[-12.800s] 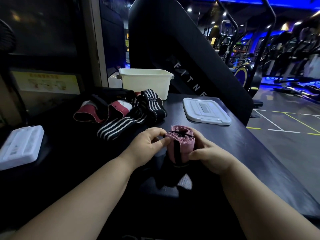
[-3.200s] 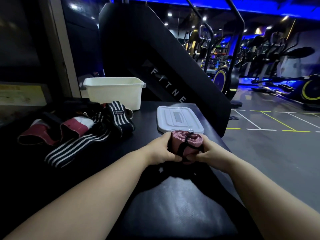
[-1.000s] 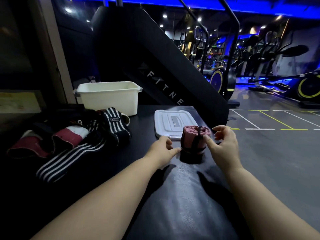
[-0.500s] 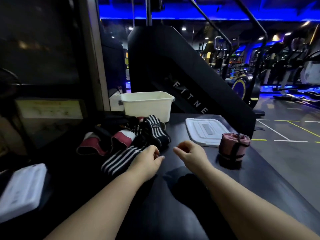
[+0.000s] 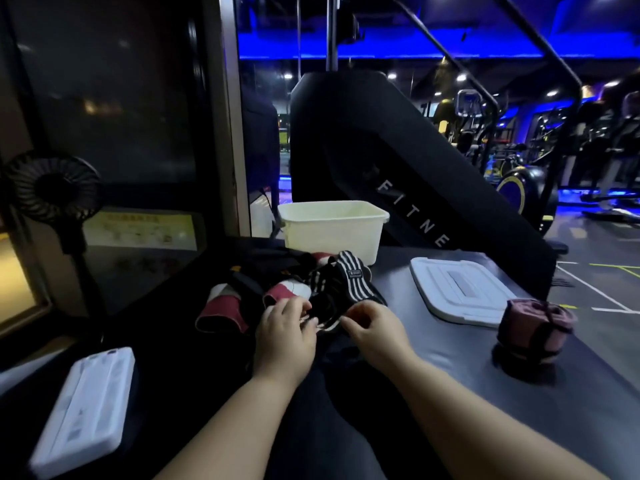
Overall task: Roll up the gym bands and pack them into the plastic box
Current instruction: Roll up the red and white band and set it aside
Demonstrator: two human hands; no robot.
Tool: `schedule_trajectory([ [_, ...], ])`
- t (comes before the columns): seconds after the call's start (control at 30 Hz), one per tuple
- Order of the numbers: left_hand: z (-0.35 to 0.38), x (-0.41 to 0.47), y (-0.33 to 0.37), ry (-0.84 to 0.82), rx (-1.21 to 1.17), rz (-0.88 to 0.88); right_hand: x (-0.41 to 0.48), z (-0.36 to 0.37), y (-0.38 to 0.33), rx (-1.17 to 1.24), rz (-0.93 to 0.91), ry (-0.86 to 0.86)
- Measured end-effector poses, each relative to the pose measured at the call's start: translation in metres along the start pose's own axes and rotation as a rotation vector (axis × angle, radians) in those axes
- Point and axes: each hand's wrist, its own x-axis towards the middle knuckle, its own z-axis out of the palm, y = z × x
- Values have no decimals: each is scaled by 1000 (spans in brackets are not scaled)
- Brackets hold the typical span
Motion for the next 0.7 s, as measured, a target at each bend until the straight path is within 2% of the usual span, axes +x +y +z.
schedule_trajectory([
  [0.17,-8,5,-19,274,102,-147,10,17,-21,96,-21,-40],
  [0.23,-9,7,-30,245,85,-281,15,26,-31,155,7,-50],
  [0.3,-9,8,-36,146,32,-369,21,35,-40,232,61,-89],
  [0.53,-12,7,-38,54,-21,-388,42,60,-55,331,271,-155],
  [0.7,-16,9,-39,65,-65,-424,46,65,-54,325,264,-120],
])
